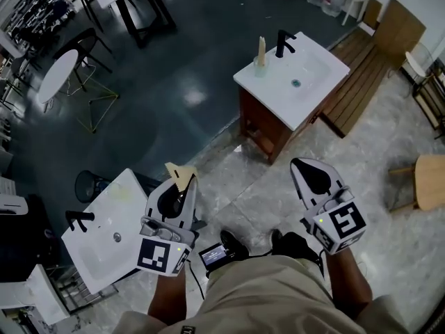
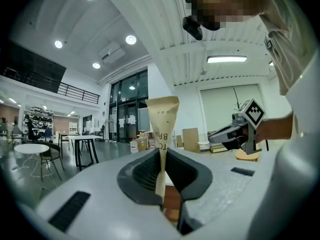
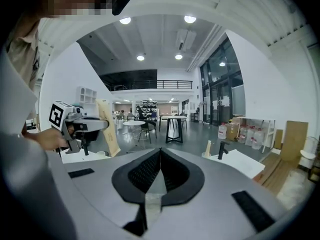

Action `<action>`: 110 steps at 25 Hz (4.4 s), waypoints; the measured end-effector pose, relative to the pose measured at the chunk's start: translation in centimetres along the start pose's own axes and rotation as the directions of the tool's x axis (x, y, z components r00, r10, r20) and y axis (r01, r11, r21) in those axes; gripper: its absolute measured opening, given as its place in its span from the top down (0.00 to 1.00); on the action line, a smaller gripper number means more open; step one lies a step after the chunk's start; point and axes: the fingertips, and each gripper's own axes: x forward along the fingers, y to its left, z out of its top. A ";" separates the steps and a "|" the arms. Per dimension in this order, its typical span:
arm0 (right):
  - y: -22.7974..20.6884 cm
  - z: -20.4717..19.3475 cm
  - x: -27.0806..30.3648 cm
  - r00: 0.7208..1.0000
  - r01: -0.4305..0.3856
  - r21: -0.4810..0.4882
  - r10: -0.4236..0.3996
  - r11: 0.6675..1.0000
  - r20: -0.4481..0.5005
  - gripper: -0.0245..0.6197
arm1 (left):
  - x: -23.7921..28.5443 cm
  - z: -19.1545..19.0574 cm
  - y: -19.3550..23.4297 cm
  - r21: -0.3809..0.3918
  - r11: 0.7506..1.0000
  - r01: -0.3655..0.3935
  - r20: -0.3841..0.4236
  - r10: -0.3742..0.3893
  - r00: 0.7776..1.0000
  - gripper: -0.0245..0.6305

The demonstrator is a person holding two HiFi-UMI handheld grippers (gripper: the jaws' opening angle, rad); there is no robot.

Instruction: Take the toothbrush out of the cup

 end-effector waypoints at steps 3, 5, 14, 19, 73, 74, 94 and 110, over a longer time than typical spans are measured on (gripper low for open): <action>-2.3 -0.4 -0.4 1.000 0.003 -0.004 -0.003 1.000 -0.018 0.95 | 2.1 0.2 -0.8 -0.001 1.000 -0.001 -0.001 0.001 1.000 0.92; -4.8 -0.9 -0.6 1.000 -0.002 0.003 0.002 1.000 -0.021 0.95 | 4.1 0.3 -1.7 0.002 1.000 -0.009 -0.006 0.009 1.000 0.92; -19.8 -2.3 0.6 0.992 -0.121 0.003 0.121 0.993 -0.016 0.95 | 16.7 1.4 -6.3 0.022 0.988 -0.151 -0.037 0.152 0.988 0.92; -25.1 -1.7 2.3 0.983 -0.181 0.014 0.181 0.983 -0.020 0.95 | 21.5 2.6 -7.1 0.033 0.975 -0.220 -0.043 0.222 0.974 0.92; -40.7 -15.8 52.7 0.944 -0.097 0.081 0.118 0.992 -0.309 0.93 | 40.9 -19.0 18.2 -0.188 0.943 -0.276 -0.326 0.206 0.923 0.92; -40.7 -15.6 52.6 0.946 -0.094 0.077 0.114 0.993 -0.304 0.93 | 40.8 -19.0 18.3 -0.188 0.942 -0.278 -0.326 0.207 0.922 0.92; -38.2 -1.5 40.7 0.997 -0.074 -0.047 0.072 0.996 -0.038 0.94 | 33.7 -10.4 13.6 -0.096 0.934 -0.344 -0.196 0.321 0.927 0.92; -31.2 7.8 13.5 0.954 -0.234 -0.115 0.251 0.965 0.165 0.94 | 20.5 4.1 -2.1 0.102 0.887 -0.451 -0.056 0.458 0.887 0.92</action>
